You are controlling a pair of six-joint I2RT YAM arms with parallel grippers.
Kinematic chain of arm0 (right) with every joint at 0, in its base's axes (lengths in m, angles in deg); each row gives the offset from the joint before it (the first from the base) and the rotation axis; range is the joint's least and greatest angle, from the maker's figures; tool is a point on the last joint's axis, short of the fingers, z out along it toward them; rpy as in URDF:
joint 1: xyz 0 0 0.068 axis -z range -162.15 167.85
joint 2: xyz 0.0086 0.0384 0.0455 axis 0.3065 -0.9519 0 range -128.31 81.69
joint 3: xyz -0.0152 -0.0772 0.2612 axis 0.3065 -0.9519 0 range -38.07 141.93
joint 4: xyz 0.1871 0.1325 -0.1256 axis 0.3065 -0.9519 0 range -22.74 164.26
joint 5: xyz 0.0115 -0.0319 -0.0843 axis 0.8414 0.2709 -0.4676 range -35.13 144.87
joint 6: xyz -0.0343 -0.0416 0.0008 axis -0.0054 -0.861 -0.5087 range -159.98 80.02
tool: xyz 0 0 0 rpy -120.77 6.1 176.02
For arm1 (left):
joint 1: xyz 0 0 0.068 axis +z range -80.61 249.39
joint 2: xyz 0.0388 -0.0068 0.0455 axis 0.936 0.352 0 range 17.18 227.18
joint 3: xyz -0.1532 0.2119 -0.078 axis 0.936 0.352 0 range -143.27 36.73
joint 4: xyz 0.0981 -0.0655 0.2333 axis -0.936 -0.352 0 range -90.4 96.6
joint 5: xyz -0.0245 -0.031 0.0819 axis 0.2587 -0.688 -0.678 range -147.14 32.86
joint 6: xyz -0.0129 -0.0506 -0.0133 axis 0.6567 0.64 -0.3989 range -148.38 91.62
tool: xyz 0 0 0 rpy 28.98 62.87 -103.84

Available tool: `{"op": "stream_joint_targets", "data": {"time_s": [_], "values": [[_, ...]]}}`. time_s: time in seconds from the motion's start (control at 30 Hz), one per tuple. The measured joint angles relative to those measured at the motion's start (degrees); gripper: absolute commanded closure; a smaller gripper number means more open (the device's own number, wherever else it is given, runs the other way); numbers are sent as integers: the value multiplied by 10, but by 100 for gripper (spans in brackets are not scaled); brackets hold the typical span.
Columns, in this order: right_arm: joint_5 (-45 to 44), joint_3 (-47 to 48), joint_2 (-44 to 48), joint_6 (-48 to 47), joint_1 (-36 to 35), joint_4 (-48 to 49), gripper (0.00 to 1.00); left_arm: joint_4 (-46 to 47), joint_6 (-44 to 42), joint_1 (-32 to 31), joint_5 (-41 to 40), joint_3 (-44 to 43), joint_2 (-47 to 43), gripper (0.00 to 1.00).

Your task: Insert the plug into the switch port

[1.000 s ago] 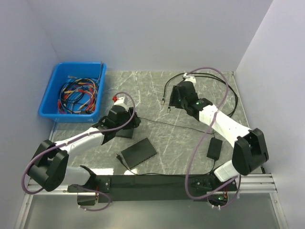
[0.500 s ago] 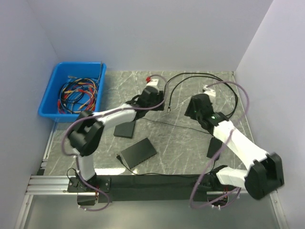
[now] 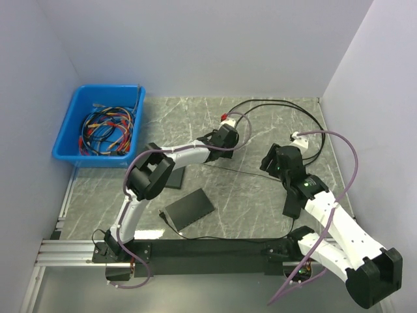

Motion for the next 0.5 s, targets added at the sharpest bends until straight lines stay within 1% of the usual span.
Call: {"op": "stream_joint_targets", "data": {"time_s": [0.1, 0.4, 0.47, 0.5], "values": [[15, -8, -1, 0, 0, 6, 34, -1, -1, -9, -9, -23, 11, 46], [38, -25, 1, 0, 0, 21, 34, -17, -2, -29, -31, -33, 28, 47], [40, -26, 4, 0, 0, 22, 34, -21, -2, -30, -35, -46, 39, 50], [40, -27, 6, 0, 0, 23, 34, -21, -3, -30, -37, -53, 43, 54]]}}
